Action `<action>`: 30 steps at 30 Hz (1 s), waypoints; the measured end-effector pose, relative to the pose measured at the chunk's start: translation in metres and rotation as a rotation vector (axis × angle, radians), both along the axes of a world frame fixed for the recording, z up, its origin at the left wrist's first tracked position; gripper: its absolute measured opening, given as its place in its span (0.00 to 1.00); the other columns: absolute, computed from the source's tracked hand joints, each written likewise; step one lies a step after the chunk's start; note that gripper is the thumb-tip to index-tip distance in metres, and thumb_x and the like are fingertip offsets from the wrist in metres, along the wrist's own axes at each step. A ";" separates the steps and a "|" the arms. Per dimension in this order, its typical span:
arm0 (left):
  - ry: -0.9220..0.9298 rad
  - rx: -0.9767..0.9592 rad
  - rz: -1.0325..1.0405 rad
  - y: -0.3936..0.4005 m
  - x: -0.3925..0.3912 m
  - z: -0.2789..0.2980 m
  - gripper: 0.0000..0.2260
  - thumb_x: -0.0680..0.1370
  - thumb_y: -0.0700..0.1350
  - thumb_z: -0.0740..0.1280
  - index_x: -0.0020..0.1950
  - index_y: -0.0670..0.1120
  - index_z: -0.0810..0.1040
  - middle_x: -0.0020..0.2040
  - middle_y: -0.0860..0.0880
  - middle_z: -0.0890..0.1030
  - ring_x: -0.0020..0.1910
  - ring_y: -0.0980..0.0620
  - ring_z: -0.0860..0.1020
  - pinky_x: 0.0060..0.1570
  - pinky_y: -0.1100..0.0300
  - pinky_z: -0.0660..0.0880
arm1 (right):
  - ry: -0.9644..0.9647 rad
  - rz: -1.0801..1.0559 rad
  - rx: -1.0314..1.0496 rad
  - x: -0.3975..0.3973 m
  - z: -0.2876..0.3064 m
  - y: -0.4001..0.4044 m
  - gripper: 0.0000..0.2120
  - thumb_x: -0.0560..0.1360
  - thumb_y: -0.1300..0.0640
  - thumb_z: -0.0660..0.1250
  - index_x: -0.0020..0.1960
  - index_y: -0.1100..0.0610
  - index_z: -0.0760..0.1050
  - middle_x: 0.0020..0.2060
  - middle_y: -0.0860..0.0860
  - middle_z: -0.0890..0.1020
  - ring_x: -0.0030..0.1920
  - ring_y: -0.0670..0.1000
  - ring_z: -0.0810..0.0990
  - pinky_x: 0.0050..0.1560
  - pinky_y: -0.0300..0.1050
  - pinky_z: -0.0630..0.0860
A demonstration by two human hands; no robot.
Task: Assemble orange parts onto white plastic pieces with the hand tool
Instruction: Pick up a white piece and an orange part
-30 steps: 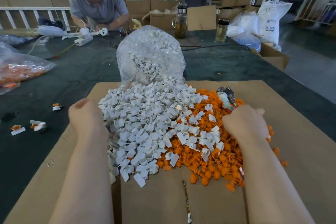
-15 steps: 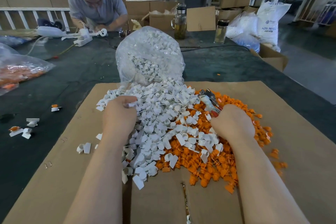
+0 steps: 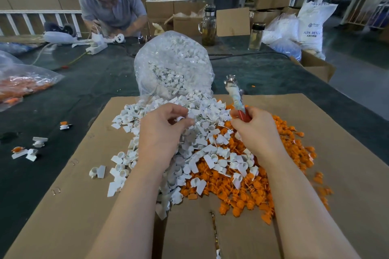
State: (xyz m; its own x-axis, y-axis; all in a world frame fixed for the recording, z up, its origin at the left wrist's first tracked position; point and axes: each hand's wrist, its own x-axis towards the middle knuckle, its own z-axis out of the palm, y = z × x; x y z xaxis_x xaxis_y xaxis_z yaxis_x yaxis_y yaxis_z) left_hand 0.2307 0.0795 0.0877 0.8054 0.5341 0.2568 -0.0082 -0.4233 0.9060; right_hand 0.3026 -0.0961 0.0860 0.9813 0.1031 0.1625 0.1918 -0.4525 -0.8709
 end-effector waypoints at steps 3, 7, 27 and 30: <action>-0.010 -0.020 -0.016 -0.004 0.000 0.000 0.05 0.71 0.48 0.78 0.43 0.57 0.84 0.41 0.61 0.84 0.39 0.63 0.81 0.40 0.68 0.74 | 0.031 0.058 0.091 -0.002 0.002 0.002 0.04 0.77 0.57 0.67 0.45 0.50 0.78 0.34 0.49 0.79 0.26 0.42 0.71 0.28 0.40 0.69; -0.047 -0.078 -0.029 -0.007 -0.001 0.003 0.07 0.71 0.46 0.78 0.43 0.58 0.84 0.38 0.58 0.84 0.32 0.61 0.81 0.35 0.72 0.74 | 0.029 0.097 0.176 -0.004 0.002 0.006 0.07 0.74 0.60 0.69 0.43 0.49 0.76 0.34 0.46 0.78 0.27 0.37 0.74 0.25 0.27 0.68; -0.108 -0.396 -0.115 -0.031 0.000 0.005 0.07 0.75 0.39 0.74 0.47 0.52 0.84 0.40 0.45 0.86 0.40 0.50 0.86 0.46 0.51 0.83 | -0.028 0.277 0.414 -0.015 0.003 0.020 0.08 0.71 0.63 0.74 0.42 0.51 0.78 0.32 0.40 0.81 0.36 0.38 0.80 0.37 0.27 0.73; -0.130 -0.451 -0.141 -0.032 -0.001 0.008 0.08 0.76 0.39 0.72 0.49 0.52 0.84 0.41 0.44 0.86 0.38 0.50 0.86 0.40 0.59 0.82 | -0.068 0.282 0.429 -0.017 0.003 0.023 0.07 0.73 0.61 0.73 0.43 0.50 0.78 0.33 0.40 0.82 0.38 0.39 0.81 0.39 0.28 0.74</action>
State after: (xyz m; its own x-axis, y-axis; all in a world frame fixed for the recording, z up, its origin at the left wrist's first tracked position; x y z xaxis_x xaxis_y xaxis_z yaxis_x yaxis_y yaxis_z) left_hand 0.2300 0.0478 0.0955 0.8543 0.5036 0.1286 -0.1628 0.0243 0.9864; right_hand 0.2859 -0.0733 0.0889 0.9107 0.2724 0.3106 0.3172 0.0206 -0.9481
